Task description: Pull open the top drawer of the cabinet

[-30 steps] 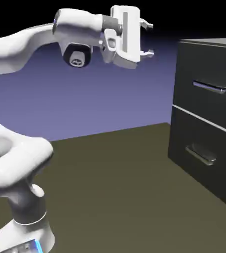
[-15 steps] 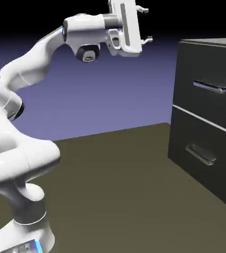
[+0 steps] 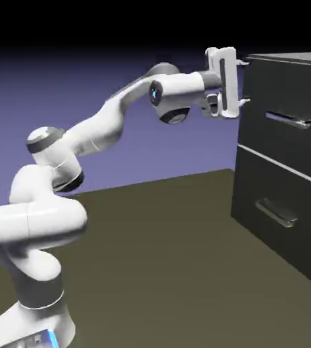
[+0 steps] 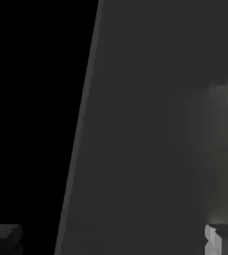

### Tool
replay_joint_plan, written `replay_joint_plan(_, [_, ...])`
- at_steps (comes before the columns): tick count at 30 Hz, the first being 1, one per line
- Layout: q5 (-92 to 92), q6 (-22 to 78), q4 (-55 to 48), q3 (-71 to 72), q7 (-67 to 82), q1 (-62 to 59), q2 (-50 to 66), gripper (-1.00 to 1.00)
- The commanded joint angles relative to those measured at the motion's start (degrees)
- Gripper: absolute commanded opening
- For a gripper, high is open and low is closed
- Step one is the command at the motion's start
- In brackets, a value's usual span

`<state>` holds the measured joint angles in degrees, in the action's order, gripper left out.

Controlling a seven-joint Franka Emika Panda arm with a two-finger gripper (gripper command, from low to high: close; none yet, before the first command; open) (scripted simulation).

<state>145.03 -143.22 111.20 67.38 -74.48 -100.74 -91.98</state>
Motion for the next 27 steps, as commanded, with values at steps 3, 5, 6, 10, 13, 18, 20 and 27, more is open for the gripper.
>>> replay_joint_plan(3, [7.5,1.6,-2.6,3.5,-1.7,-5.2,-3.1,0.0])
replay_joint_plan(5, [9.4,2.0,-3.2,4.4,-2.1,-6.6,-3.8,0.0])
replay_joint_plan(6, [9.4,1.3,-5.3,4.4,-2.4,-8.0,-3.7,0.0])
replay_joint_plan(10, [9.4,-1.4,-13.6,4.5,-3.8,-13.5,-2.9,0.0])
replay_joint_plan(13, [9.4,-2.0,-15.5,4.6,-4.1,-14.8,-2.7,-1.0])
replay_joint_plan(18, [9.5,1.4,-5.1,4.4,-2.4,-7.9,-3.7,-1.0])
replay_joint_plan(20, [9.3,2.7,-1.0,4.3,-1.8,-5.0,-4.1,-1.0])
replay_joint_plan(27, [7.9,6.7,13.6,3.6,-0.1,5.6,-5.6,-1.0])
